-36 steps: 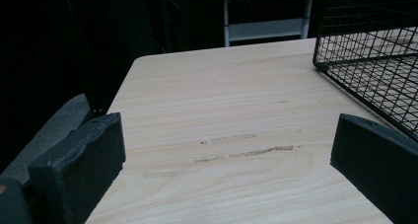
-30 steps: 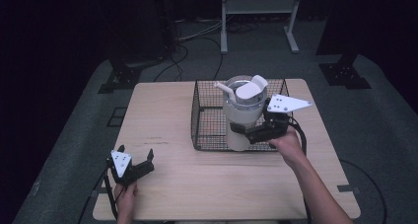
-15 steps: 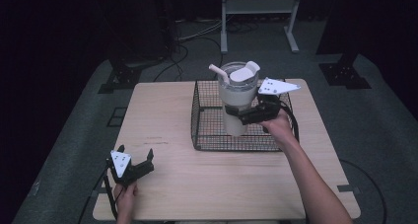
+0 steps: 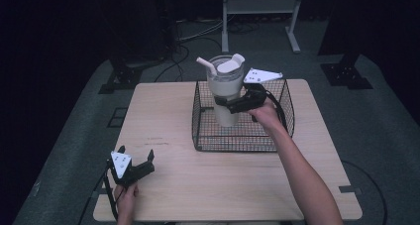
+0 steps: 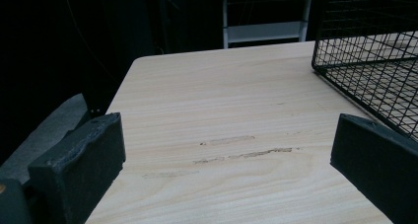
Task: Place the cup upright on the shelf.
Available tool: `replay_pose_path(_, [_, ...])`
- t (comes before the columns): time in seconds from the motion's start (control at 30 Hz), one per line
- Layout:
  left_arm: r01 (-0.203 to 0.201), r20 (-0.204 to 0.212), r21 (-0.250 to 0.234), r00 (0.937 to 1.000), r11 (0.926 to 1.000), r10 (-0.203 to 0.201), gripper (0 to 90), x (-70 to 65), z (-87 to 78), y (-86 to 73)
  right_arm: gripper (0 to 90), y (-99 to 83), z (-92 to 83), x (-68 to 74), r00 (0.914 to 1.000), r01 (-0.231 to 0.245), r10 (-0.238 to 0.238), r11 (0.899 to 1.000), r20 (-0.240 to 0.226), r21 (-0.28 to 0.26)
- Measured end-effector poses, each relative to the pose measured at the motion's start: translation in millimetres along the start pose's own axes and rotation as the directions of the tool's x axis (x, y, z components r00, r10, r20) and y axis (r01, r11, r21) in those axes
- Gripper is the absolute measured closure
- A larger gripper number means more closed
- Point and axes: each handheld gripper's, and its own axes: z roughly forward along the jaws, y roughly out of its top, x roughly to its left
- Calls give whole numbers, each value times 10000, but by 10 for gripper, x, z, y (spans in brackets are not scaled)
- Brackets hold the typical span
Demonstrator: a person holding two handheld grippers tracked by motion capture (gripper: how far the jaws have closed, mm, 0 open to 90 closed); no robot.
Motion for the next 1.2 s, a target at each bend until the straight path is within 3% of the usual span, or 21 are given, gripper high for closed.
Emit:
replay_pose_path(0.23, [-203, 20, 15, 9998, 9998, 203, 0, -16, 2, 1, 67, -190, 206, -177, 9973, -729, 730, 9973, -103, 95])
replay_pose_path(0.57, [-158, 37, -19, 9999, 9999, 158, 0, -10, -6, -1, 67, -412, 452, -327, 9969, -766, 776, 9949, -130, 657])
replay_pose_path(0.73, [-125, 73, -34, 9999, 9999, 125, 0, -6, -7, -2, 67, -518, 527, -352, 9959, -802, 839, 9918, -345, 993])
replay_pose_path(0.9, [-86, 77, -73, 9999, 9999, 86, 0, -6, -5, -4, 67, -559, 588, -350, 9964, -790, 824, 9890, -221, 1247])
replay_pose_path(1.2, [-54, 128, -77, 9999, 10000, 55, 0, -6, -9, -6, 66, -651, 695, -383, 9965, -762, 814, 9754, -165, 2067])
